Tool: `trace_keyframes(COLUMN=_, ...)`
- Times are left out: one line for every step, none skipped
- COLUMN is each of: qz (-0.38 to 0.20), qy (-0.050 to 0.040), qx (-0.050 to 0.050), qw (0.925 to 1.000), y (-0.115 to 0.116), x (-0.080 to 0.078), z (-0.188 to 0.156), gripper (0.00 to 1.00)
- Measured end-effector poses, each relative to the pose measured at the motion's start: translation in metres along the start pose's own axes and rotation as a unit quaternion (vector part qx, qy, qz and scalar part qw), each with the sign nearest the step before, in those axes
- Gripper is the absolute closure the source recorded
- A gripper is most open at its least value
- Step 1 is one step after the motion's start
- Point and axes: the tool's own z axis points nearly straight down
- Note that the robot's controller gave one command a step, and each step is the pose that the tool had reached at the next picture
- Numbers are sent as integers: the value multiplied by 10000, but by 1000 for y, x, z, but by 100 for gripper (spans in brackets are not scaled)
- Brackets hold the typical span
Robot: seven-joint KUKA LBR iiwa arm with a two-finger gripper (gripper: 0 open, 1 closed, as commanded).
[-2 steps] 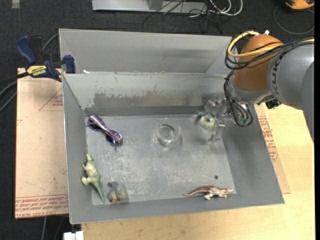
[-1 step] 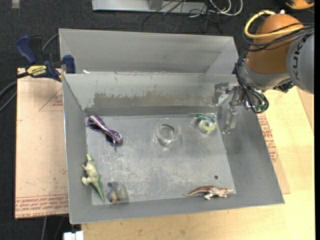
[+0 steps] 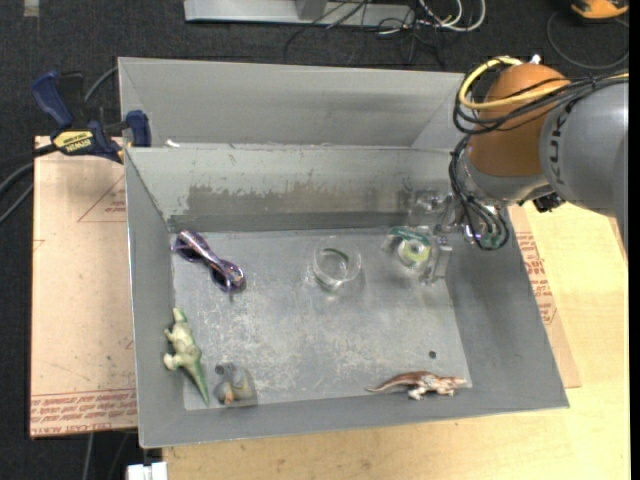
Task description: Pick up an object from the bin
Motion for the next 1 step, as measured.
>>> trace_keyframes(qz=607, qy=-30, qx=3, qw=9982, y=-17, x=-1, z=29, gripper=0)
